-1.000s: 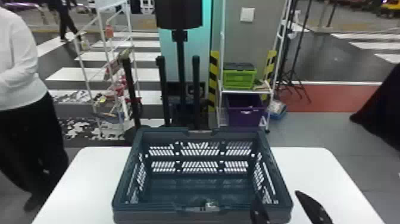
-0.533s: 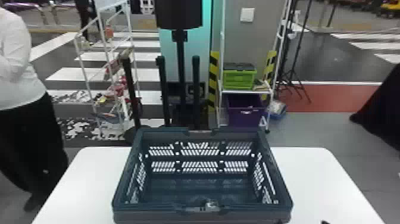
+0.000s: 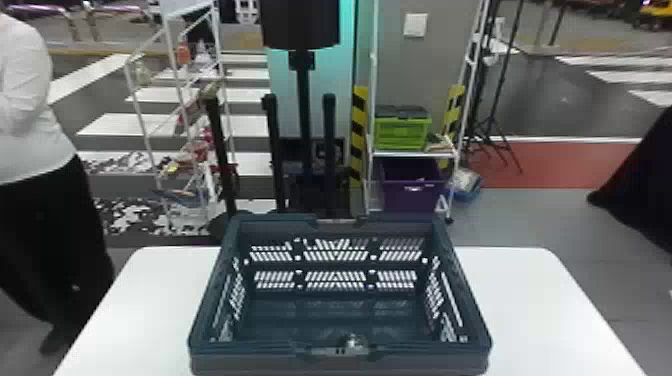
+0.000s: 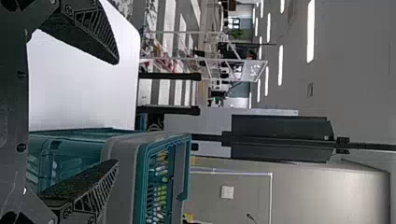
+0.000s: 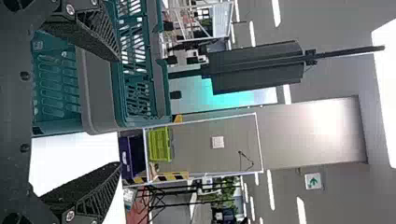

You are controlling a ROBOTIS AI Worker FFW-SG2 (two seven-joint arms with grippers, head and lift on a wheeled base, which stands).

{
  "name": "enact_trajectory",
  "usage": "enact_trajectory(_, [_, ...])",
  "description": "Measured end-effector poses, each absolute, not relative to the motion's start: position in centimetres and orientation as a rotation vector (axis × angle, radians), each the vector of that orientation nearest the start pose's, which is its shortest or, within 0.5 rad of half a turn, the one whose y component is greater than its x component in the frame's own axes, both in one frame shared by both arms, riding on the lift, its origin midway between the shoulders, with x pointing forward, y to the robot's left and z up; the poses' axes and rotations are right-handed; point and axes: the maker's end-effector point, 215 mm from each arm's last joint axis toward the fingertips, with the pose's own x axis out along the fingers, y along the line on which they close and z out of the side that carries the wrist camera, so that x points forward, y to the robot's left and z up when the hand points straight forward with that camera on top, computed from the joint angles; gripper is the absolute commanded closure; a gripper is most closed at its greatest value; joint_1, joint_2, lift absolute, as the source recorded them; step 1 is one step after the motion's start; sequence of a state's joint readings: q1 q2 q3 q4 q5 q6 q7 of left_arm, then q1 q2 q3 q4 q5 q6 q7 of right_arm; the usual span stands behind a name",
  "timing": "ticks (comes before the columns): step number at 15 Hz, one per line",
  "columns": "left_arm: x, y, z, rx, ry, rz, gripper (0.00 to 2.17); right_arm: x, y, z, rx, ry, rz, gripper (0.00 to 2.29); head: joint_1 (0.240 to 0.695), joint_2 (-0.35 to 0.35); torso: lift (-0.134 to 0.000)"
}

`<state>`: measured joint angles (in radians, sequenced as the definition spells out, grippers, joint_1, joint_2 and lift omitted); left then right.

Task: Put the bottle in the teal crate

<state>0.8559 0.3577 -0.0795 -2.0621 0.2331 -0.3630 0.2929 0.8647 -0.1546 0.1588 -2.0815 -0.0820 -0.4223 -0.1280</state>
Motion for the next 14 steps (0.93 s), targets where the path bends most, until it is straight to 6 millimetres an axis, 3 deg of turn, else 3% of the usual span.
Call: enact_trajectory(14, [32.67, 27.1, -36.62, -0.029, 0.057, 0.049, 0.13, 30.87, -18.43, -34.26, 0.081, -0.022, 0.073, 0.11, 0.499, 0.0, 0.0])
